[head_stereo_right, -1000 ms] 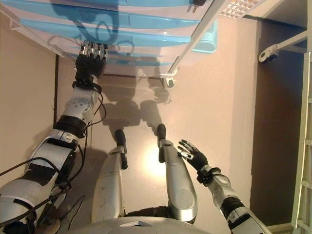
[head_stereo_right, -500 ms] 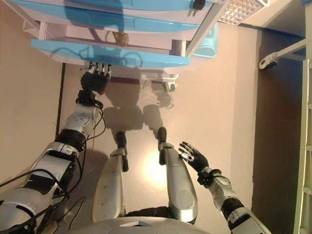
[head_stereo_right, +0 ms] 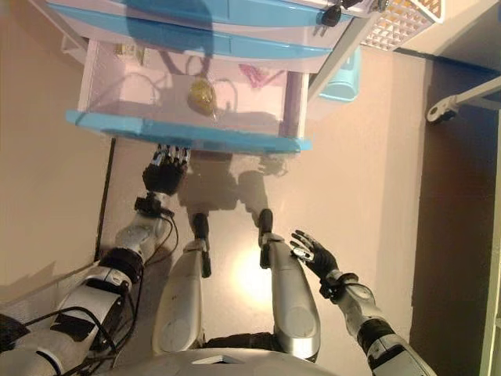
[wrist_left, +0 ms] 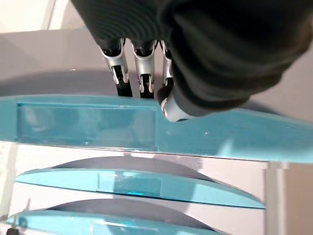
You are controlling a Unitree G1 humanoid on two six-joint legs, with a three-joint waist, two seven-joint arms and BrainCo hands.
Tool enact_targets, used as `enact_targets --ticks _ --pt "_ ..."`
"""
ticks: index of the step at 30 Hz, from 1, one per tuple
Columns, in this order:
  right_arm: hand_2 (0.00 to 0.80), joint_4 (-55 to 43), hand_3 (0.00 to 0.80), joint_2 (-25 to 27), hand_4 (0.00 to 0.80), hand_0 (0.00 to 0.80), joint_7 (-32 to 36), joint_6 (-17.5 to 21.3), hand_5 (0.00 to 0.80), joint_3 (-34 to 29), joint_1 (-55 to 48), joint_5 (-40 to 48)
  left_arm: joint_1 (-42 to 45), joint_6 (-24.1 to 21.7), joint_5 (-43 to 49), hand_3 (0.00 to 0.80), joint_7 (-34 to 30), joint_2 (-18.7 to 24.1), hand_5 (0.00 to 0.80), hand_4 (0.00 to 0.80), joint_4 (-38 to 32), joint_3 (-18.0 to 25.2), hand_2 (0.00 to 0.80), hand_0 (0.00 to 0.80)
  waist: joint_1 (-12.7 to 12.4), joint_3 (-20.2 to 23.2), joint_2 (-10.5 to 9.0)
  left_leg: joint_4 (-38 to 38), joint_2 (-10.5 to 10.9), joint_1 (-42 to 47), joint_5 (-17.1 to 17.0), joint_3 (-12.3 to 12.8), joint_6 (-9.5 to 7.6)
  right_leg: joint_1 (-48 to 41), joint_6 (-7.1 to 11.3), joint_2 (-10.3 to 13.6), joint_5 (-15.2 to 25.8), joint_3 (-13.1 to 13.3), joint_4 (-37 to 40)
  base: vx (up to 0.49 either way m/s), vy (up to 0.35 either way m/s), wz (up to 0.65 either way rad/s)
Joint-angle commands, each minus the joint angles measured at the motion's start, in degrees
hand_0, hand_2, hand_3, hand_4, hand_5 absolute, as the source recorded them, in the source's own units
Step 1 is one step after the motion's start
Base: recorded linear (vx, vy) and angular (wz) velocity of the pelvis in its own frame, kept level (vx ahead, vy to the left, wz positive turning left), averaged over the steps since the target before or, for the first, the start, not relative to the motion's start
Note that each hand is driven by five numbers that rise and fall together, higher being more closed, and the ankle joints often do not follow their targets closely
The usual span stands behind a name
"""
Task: Open the drawer and pick up the medicine
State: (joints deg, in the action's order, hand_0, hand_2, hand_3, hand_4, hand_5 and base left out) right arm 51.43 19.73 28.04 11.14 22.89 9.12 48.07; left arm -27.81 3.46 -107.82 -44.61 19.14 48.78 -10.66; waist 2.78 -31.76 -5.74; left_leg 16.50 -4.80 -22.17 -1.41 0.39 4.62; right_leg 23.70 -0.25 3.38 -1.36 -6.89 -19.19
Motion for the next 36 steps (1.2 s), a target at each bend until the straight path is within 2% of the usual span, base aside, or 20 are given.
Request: enact_targets --ticks 1,8,14,24,28,29,30,36 --pt "0.000 -2.73 0.000 0.55 0.000 0.000 0.19 -1.90 0.000 0.10 -6.90 -2.41 5.40 0.45 0.52 0.800 -5.29 -0.98 0.800 0.800 1.15 5.04 0.800 0.800 -1.45 1.97 0.67 4.62 3.27 -2.99 2.14 -0.56 -1.66 -1.41 2.93 0.65 1.10 -2.06 1.17 -0.008 0.021 0.05" --pt "0.000 -2.82 0.000 0.62 0.000 0.000 -0.01 -2.24 0.000 -2.21 -7.13 -3.98 14.48 2.26 1.73 0.800 -9.30 -5.12 0.800 0.800 3.71 6.18 0.800 0.800 -2.95 1.97 1.48 4.43 3.63 -2.78 1.76 -1.52 -1.82 -1.64 2.83 0.72 0.08 -3.07 0.06 -0.017 0.026 0.03" --pt "0.000 -2.53 0.000 0.52 0.000 0.000 0.14 -2.22 0.000 -3.03 -7.37 -4.98 18.48 3.75 3.12 0.800 -10.13 -5.80 0.800 0.800 4.58 6.51 0.800 0.800 -4.37 1.97 1.53 4.23 3.54 -2.79 1.51 -2.23 -1.76 -2.15 2.58 0.56 -0.69 -4.18 -0.60 -0.031 -0.001 0.11" --pt "0.000 -2.64 0.000 -0.25 0.000 0.000 -0.87 -2.81 0.000 -3.89 -7.42 -4.42 23.01 6.66 4.24 0.800 -7.69 -5.50 0.800 0.800 5.43 7.33 0.800 0.800 -6.95 1.97 1.65 2.47 3.37 -1.59 0.87 -4.32 -1.55 -3.76 2.51 0.74 -1.01 -6.75 -0.41 -0.021 -0.026 0.20" --pt "0.000 -2.55 0.000 -0.51 0.000 0.000 -1.63 -2.84 0.000 -4.53 -7.62 -3.30 25.04 8.40 3.15 0.800 -4.09 -5.43 0.800 0.800 6.37 8.33 0.800 0.800 -7.81 1.97 1.84 1.61 3.56 -0.74 0.76 -5.03 -1.49 -4.49 2.52 0.90 -1.04 -7.50 -0.07 -0.008 -0.001 0.20" --pt "0.000 -2.26 0.000 -0.61 0.000 0.000 -1.91 -2.73 0.000 -4.81 -7.62 -2.76 25.42 8.55 3.61 0.524 -3.43 -5.51 0.524 0.524 6.84 8.62 0.524 0.524 -7.94 1.97 1.87 1.40 3.57 -0.50 0.71 -5.15 -1.46 -4.75 2.52 0.92 -1.07 -7.56 0.06 0.004 0.004 0.24" --pt "0.000 -2.14 0.000 -0.63 0.000 0.000 -2.33 -2.88 0.000 -5.27 -7.63 -2.28 25.71 8.58 4.06 0.000 -2.58 -5.50 0.000 0.000 7.19 8.73 0.000 0.000 -8.01 1.97 1.93 1.10 3.64 -0.16 0.63 -5.24 -1.44 -5.07 2.52 0.92 -1.05 -7.65 0.25 0.011 0.007 0.21" --pt "0.000 1.39 0.000 -0.99 0.000 0.000 -6.88 0.70 0.000 -9.38 -7.94 0.82 26.92 8.34 8.02 0.000 1.42 -5.66 0.000 0.000 9.98 10.63 0.000 0.000 -8.31 1.97 2.37 -0.16 3.62 2.10 0.63 -5.04 -1.34 -7.16 2.80 1.42 -1.21 -7.77 1.00 0.025 0.012 0.06"
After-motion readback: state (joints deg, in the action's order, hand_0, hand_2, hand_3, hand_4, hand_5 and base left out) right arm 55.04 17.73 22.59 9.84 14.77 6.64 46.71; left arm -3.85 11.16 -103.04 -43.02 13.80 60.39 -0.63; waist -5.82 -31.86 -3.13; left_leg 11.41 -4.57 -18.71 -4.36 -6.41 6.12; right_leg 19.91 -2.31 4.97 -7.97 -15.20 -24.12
